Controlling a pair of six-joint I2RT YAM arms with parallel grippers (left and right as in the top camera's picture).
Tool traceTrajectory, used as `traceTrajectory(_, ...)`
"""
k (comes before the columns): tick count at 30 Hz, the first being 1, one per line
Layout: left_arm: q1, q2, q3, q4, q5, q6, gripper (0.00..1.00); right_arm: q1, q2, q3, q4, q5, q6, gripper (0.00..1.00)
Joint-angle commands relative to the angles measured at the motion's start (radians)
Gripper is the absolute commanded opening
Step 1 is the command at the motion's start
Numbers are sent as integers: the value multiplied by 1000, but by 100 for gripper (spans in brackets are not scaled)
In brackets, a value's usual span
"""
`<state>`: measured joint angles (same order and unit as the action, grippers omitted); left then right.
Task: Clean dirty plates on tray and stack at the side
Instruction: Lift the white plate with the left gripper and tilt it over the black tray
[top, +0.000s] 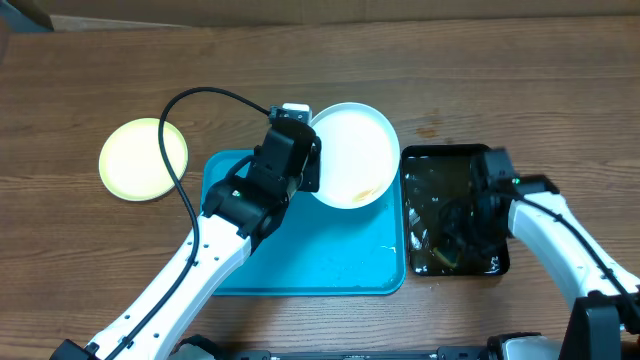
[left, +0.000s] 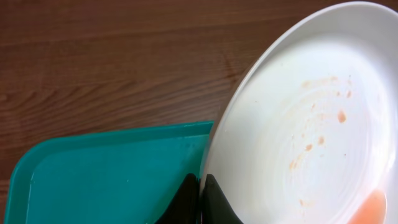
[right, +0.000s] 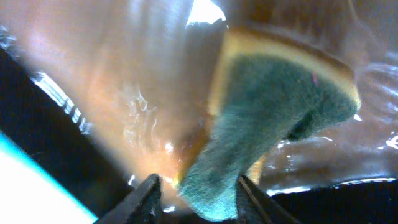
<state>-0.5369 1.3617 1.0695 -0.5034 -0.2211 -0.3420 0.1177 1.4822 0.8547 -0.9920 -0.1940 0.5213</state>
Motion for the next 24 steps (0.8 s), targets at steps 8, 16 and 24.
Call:
traceTrajectory(8,-109,24,28,121,4,-10,4,-105,-5,271,-82,27,-32,97)
traceTrajectory(16,-140,141,28,244,2,25,4,-362,-2,331,-21,54,-32,100)
traceTrajectory(24,-193,244,28,492,-59,207,4,-554,-1,331,3,103,-32,100)
